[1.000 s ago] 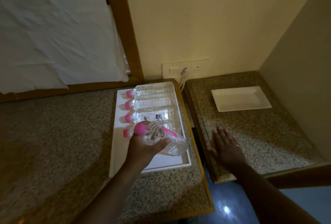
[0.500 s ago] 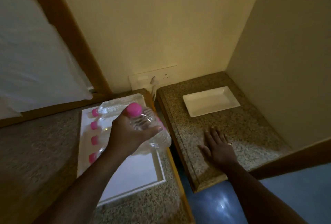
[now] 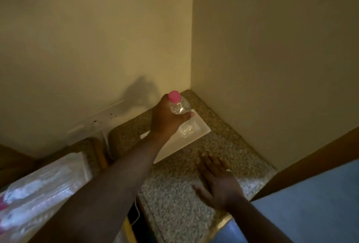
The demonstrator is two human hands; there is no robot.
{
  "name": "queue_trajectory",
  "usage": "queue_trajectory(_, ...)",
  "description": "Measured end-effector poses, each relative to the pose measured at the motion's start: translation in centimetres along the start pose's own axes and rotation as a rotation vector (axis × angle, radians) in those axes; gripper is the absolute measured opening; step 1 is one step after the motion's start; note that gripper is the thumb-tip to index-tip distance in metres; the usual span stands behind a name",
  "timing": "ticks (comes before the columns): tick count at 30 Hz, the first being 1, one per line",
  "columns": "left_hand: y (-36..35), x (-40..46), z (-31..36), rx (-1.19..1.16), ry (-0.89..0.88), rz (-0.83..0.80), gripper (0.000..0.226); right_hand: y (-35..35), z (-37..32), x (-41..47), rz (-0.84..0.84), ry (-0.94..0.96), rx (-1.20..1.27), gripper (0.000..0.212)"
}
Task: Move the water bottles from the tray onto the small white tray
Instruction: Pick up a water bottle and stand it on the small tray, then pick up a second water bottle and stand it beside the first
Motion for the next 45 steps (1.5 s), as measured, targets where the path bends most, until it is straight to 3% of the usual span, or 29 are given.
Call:
queue_trajectory(8, -5.7, 1.4, -1.2, 0.038, -0.029, -0.046, 0.073, 0.0, 0.2, 0.2, -0.012, 0.001, -0.002, 0.074)
queue_trajectory(24, -7.1, 1.4, -0.8, 0.107, -0.111, -0.055, 0.081, 0.7, 0.2, 1.1, -0.027, 0.019, -0.061, 0.079)
queue_trajectory(30, -6.1, 0.8, -1.8, 0.084, -0.063, -0.123, 0.099, 0.3, 0.4, 1.1, -0.006, 0.019, -0.042, 0.08)
queue_trajectory(36, 0.8, -2.4, -4.4, 0.263, -0.021, -0.171, 0.119, 0.2, 0.3, 1.0, -0.027, 0.03, -0.072, 0.081)
queue_trajectory(40, 9.9, -6.0, -7.8, 0.566, -0.116, -0.183, 0.108, -0.1, -1.2, 0.6, -0.046, 0.055, -0.076, 0.083)
queue_trajectory(45, 21.0, -12.4, -12.5, 0.643, -0.243, -0.055, 0.104, -0.7, -4.5, -0.3, -0.058, 0.071, -0.063, 0.082)
Point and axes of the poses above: each hand's wrist, its own x-axis towards the middle knuckle, its own y-axis out of the back of the hand, z = x × y, the point moved 1 cm from there along x, towards the middle knuckle, and after that the axes turned 13 degrees about z, right-handed, at the moved point
